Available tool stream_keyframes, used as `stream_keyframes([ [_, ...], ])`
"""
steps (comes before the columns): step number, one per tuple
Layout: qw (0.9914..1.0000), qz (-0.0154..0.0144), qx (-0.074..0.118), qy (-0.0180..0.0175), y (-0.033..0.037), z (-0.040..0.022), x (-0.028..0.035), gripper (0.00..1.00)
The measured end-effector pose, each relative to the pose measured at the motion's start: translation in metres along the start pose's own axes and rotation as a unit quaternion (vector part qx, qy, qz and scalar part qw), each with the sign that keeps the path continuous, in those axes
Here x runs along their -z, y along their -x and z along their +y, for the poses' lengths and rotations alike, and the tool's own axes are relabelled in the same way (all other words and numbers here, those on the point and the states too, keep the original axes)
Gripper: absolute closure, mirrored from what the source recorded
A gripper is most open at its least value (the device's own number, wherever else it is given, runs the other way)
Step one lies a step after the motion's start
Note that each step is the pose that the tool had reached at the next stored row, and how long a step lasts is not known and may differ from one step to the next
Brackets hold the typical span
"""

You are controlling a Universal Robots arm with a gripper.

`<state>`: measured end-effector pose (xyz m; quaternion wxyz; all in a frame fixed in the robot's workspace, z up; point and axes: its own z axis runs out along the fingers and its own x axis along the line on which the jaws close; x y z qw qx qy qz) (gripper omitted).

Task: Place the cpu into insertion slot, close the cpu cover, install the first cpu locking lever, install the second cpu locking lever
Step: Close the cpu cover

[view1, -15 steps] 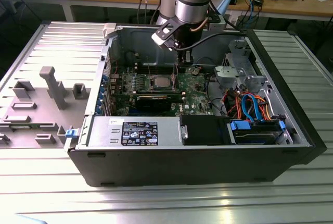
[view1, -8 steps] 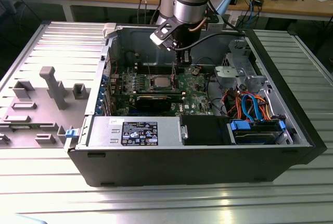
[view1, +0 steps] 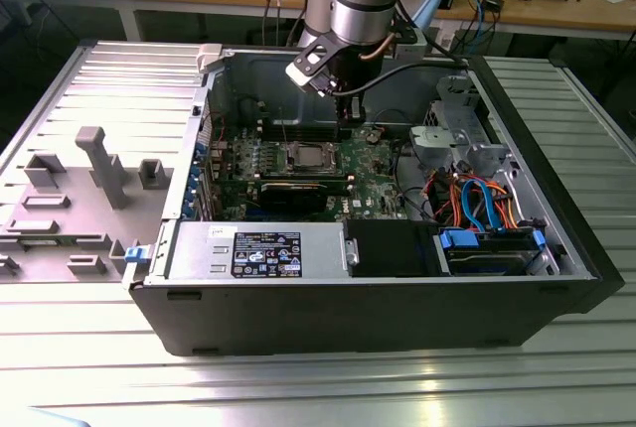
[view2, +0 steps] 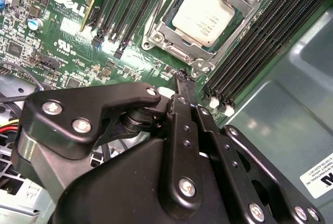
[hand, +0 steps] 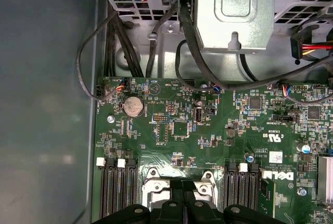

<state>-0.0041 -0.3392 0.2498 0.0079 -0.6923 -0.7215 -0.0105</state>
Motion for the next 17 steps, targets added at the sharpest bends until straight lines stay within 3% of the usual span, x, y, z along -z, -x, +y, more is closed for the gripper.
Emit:
stream_keyframes([
  [17, 1.0, 0.0002, 0.0, 0.0001, -0.0004, -0.0095, -0.001, 0.89],
])
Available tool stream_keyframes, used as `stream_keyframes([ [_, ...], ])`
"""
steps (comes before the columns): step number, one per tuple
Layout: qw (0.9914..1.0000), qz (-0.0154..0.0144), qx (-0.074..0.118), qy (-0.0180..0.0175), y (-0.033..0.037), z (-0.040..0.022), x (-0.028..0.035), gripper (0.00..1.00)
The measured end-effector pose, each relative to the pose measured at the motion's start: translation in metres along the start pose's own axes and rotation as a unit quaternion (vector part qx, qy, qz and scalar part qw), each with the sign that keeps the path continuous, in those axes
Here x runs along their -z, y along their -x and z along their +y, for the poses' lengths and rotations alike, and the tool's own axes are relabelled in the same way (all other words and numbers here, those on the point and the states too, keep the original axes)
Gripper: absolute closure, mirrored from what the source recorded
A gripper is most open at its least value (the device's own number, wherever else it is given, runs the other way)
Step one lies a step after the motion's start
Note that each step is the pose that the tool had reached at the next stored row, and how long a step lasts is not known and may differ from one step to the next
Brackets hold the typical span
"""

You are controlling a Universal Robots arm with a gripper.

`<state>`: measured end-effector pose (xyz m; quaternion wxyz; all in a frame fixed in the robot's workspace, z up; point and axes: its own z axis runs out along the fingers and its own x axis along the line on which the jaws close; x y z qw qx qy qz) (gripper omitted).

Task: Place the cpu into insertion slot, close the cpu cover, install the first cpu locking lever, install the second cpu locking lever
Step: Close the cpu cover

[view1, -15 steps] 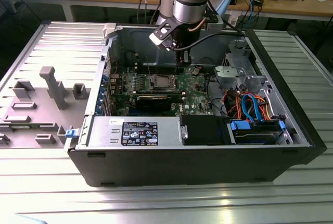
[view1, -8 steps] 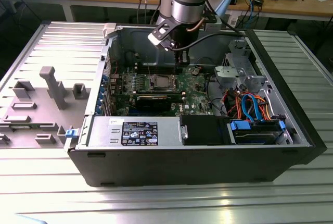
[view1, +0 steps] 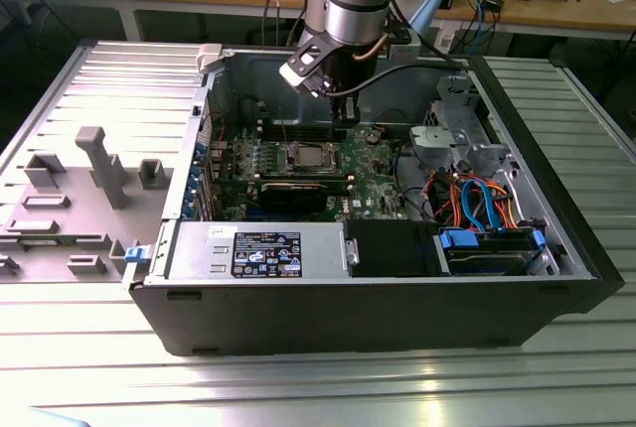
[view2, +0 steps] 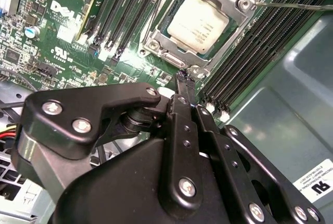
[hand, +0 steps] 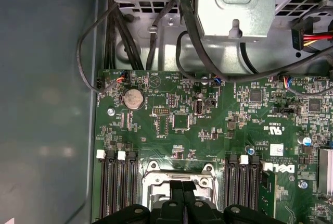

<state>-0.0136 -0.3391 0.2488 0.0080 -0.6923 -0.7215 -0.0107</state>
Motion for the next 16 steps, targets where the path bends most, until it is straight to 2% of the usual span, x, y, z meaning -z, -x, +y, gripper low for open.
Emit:
stream_keyframes([
  [5, 1.0, 0.0, 0.0, -0.0001, -0.0002, -0.0063, -0.0006, 0.89],
  [16, 1.0, 0.0, 0.0, 0.0, -0.0002, -0.0068, -0.0006, 0.89],
])
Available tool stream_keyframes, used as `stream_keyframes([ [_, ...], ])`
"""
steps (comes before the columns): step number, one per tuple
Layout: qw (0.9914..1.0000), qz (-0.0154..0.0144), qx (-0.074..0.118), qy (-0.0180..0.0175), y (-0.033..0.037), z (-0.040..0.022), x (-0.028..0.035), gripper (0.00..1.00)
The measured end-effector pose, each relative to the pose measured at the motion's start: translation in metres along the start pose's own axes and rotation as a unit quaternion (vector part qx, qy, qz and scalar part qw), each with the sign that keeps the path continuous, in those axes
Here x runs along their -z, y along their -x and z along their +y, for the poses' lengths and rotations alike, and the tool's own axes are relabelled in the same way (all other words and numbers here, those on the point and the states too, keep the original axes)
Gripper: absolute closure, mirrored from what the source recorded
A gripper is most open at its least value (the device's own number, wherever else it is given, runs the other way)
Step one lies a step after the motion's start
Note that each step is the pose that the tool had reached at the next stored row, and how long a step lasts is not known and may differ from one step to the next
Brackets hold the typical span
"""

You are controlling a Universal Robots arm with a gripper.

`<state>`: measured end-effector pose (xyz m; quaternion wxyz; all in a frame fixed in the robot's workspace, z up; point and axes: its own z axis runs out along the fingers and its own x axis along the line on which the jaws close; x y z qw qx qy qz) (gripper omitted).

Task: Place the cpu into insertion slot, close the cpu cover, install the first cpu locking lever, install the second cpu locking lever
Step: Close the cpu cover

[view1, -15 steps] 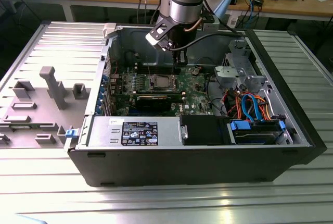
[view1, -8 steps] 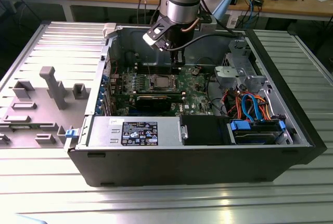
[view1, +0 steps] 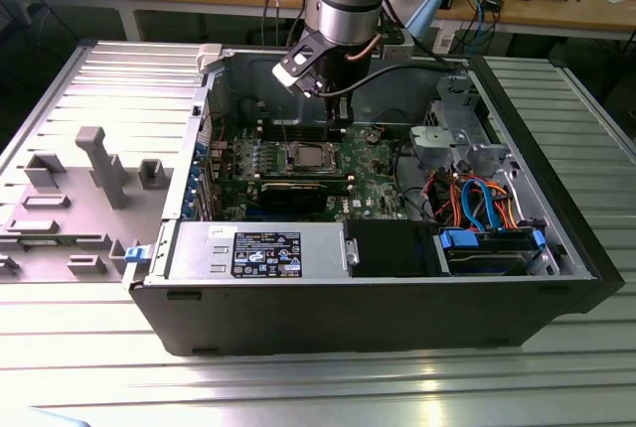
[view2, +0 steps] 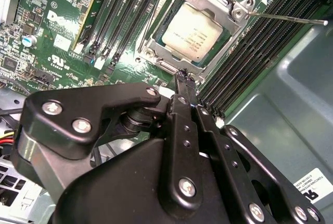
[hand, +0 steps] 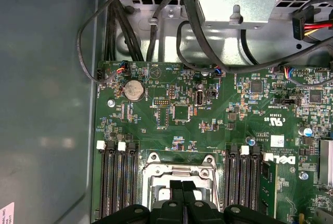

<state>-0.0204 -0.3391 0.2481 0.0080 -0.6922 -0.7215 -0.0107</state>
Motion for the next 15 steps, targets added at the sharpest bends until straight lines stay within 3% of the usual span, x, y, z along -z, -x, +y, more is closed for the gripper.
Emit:
stream_keyframes([
  [6, 1.0, 0.0001, 0.0, 0.0, -0.0001, -0.0023, -0.0004, 0.89],
  [11, 1.0, 0.0, 0.0, 0.0, -0.0002, -0.0077, -0.0031, 0.89],
  [15, 1.0, 0.0, 0.0, 0.0, -0.0006, -0.0226, -0.0127, 0.89],
])
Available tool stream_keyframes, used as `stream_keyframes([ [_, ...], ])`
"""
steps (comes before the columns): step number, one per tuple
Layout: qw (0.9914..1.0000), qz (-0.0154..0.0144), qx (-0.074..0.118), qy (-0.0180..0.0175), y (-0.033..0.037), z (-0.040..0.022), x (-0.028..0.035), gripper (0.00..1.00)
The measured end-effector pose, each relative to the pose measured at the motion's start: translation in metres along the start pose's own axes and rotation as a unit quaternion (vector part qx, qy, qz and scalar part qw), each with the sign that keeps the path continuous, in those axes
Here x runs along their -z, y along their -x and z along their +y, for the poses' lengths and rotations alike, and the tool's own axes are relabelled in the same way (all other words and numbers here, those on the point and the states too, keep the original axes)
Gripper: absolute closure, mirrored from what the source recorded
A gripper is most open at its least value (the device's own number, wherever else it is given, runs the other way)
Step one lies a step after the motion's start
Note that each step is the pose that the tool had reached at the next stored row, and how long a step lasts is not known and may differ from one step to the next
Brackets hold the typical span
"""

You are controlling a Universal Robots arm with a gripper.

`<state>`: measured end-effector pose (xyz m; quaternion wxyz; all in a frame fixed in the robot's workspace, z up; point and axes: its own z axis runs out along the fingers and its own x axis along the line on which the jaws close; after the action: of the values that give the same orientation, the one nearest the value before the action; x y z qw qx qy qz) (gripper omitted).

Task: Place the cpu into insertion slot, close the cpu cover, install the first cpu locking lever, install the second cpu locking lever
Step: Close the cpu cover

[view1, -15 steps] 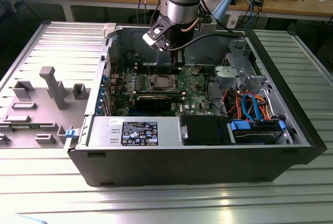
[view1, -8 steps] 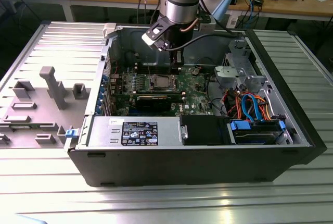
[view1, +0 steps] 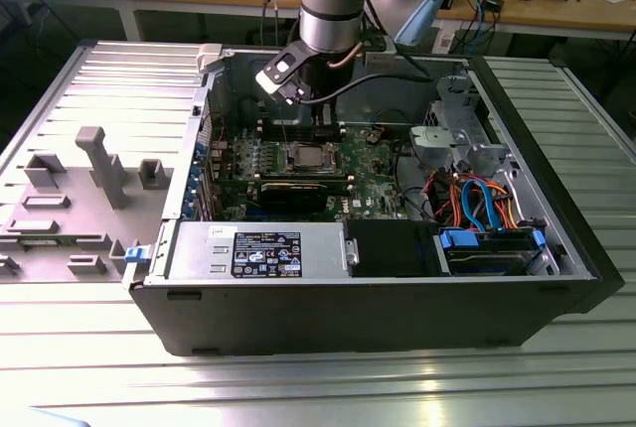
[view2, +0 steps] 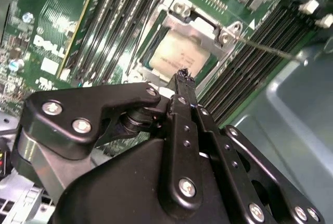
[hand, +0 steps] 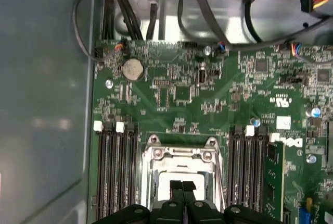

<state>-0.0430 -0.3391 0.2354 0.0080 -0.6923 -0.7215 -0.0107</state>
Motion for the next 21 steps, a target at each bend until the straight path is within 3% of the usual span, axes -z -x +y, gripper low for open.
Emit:
stream_keyframes([
  [14, 1.0, 0.0, 0.0, 0.0, -0.0001, -0.0024, -0.0024, 0.89],
  [21, 1.0, 0.0, 0.0, 0.0, -0.0003, -0.0093, -0.0029, 0.89],
])
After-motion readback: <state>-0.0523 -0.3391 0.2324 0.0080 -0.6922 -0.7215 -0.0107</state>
